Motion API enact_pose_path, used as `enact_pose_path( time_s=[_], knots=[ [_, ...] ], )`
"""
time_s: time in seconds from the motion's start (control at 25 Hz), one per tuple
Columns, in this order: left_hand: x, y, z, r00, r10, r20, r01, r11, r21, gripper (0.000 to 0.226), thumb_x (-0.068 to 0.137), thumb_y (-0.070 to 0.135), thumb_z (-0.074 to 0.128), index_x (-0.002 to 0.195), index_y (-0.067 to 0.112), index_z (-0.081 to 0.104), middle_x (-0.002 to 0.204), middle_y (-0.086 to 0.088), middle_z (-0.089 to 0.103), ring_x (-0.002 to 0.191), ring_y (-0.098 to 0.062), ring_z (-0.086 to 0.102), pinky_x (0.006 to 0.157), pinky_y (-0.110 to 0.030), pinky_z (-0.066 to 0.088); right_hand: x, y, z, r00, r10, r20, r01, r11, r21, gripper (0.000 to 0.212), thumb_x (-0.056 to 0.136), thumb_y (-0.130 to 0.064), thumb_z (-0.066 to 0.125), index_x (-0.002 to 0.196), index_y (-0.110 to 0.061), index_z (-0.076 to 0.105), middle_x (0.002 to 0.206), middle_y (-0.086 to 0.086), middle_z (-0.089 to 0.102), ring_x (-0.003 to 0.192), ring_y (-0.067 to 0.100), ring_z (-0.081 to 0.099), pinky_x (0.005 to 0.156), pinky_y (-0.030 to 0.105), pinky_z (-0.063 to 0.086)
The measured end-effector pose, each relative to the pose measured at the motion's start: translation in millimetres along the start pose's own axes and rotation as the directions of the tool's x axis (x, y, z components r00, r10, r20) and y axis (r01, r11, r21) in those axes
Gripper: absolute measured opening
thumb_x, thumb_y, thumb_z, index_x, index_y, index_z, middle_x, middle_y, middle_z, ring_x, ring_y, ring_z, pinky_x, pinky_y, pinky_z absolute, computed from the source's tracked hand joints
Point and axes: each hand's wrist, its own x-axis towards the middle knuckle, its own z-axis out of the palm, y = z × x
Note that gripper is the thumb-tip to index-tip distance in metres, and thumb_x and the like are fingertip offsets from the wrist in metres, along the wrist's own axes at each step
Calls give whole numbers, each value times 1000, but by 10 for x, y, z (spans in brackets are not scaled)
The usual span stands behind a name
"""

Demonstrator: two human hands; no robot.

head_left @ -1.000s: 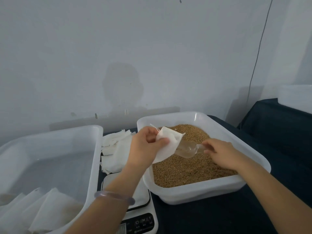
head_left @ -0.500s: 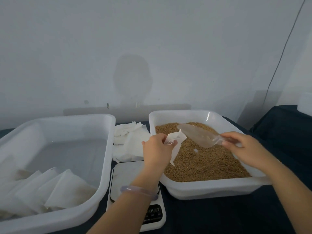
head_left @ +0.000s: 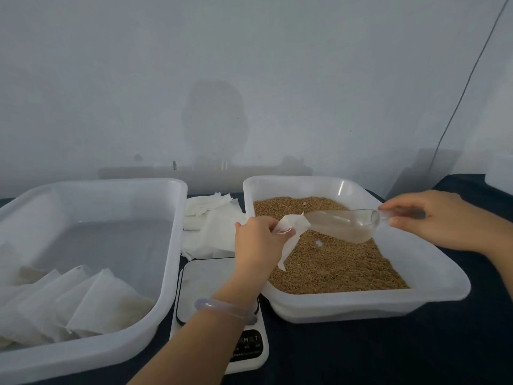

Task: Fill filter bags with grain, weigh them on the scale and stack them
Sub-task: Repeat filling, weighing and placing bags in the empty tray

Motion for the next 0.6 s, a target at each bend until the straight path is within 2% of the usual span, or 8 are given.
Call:
enact_pose_path(
  time_s=[0.12,0.2,0.32,0.44,0.6],
  knots=[
    [-36,-8,14,981,193,21,-192,955,225,30,88,39,62,77,11,64,65,-2,60,64,-19,53,118,-38,0,21,-78,-6,1000,3,14,-2,994,-108,28,92,-38,55,120,-41,57,121,-13,62,117,9,53,106,35,31],
    [-60,-8,21,945,323,44,-318,886,338,23,89,39,61,84,17,65,69,5,61,65,-14,51,116,-31,-8,28,-108,-19,1000,-12,18,15,989,-145,28,92,-37,56,120,-40,57,122,-14,61,118,8,53,107,34,30],
    [-78,17,21,920,382,82,-387,860,331,25,84,41,66,100,22,67,90,10,69,84,-11,62,115,-28,-11,31,-108,-52,999,-44,14,45,989,-141,27,90,-35,59,117,-41,59,120,-16,62,115,3,53,104,27,30],
    [-76,32,23,907,398,134,-420,853,309,50,76,50,70,116,22,63,110,10,67,104,-9,59,117,-32,-7,27,-102,-71,996,-81,35,84,993,-81,24,88,-32,62,106,-47,58,111,-21,62,101,-7,50,99,21,30],
    [-63,23,33,879,421,222,-473,824,311,84,66,59,74,136,22,46,133,9,54,128,-9,45,119,-39,-4,43,-149,-95,989,-125,82,131,989,-72,28,87,-30,63,98,-54,53,104,-25,59,103,-4,50,99,24,34]
  ],
)
